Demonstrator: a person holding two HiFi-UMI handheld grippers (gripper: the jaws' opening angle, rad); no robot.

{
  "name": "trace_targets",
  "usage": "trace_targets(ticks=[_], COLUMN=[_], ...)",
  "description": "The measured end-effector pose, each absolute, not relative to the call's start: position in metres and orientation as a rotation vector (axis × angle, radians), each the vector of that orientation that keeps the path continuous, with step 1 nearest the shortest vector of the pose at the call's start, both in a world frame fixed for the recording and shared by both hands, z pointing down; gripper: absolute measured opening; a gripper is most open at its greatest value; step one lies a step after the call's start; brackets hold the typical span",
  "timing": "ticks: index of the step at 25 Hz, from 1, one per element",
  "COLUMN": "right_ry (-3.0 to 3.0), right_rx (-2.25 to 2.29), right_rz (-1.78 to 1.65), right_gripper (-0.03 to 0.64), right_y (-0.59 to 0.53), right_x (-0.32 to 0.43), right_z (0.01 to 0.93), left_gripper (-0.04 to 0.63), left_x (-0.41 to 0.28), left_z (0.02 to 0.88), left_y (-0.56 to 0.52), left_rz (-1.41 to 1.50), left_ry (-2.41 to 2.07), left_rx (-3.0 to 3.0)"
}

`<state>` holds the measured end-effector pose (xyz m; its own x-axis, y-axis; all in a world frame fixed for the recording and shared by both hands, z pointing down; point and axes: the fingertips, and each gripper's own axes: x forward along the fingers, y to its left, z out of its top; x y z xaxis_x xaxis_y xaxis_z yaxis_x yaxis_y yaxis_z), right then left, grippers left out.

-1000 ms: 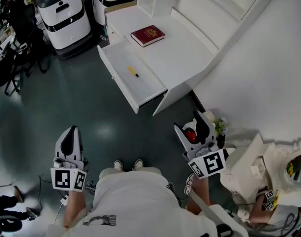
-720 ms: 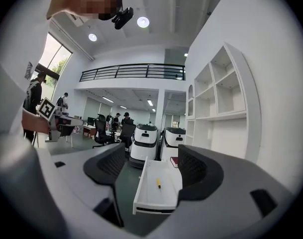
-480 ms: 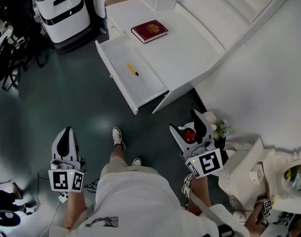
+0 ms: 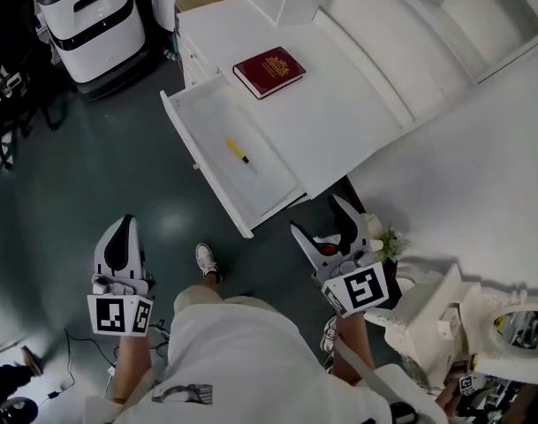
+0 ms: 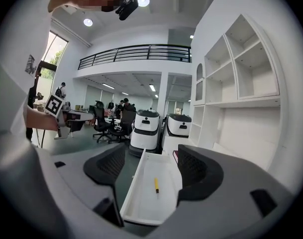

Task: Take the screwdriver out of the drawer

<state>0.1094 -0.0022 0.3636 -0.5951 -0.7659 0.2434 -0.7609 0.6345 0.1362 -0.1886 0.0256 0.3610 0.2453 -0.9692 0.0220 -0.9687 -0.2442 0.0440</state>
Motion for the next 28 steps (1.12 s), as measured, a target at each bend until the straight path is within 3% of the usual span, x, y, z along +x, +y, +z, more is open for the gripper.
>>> trace_targets(ticks=[8,19,28], right_ry=[-2.474,-2.454,-2.471], right_rx=[1.246,1.234,0.981], right_rz=[-0.062,0.019,0.234], right_gripper=[0.331,0.331,0.33], right_y=[-0.065,-0.113,-0.169], right_x=[0.068,0.075,0.054], right_z=[0.367,0.397,0.506], left_gripper=[0.017,0.017,0.017], left_x=[-0.2,-0.168,-0.164], left_z=[0.38,0.382,0.381], left_y=[-0.059,-0.116,-0.129], left_rz=[0.036,0.097,0.234], left_ry=[-1.753,-1.692,-1.858], left_rx=[2.54,2.608,2.543])
